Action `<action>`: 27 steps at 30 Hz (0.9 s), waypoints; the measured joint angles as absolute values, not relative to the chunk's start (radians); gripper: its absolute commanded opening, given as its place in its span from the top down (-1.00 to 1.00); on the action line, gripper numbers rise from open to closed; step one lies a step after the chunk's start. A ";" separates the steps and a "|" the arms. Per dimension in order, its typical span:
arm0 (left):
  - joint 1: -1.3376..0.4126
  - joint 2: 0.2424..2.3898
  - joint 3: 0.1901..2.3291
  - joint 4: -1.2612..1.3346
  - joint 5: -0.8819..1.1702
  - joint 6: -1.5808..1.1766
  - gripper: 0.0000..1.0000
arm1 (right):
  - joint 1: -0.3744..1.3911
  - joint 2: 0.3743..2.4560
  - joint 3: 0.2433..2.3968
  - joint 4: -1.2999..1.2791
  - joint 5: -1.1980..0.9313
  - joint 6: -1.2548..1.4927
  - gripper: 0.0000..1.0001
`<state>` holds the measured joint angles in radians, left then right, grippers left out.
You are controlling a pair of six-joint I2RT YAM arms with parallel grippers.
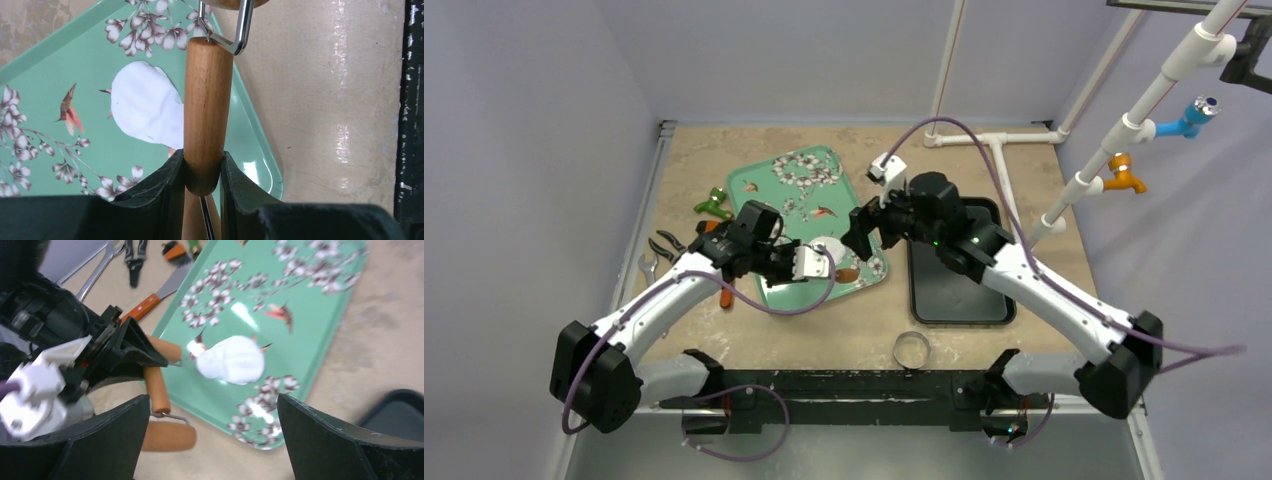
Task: Roll out the dumpling wrappers from the dough
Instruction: Flatten out the dough on the work surface.
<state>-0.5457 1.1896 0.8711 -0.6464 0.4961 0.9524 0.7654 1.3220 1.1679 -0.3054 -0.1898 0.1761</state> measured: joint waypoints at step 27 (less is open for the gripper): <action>-0.485 1.193 1.026 -0.841 0.756 0.851 1.00 | 0.863 1.102 0.867 -0.025 -0.515 -0.236 -0.82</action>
<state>-0.4847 1.1927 1.0264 -0.8406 0.7563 0.8513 0.8635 1.1015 0.8665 -0.0254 -0.5148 -0.2363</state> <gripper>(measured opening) 0.239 0.953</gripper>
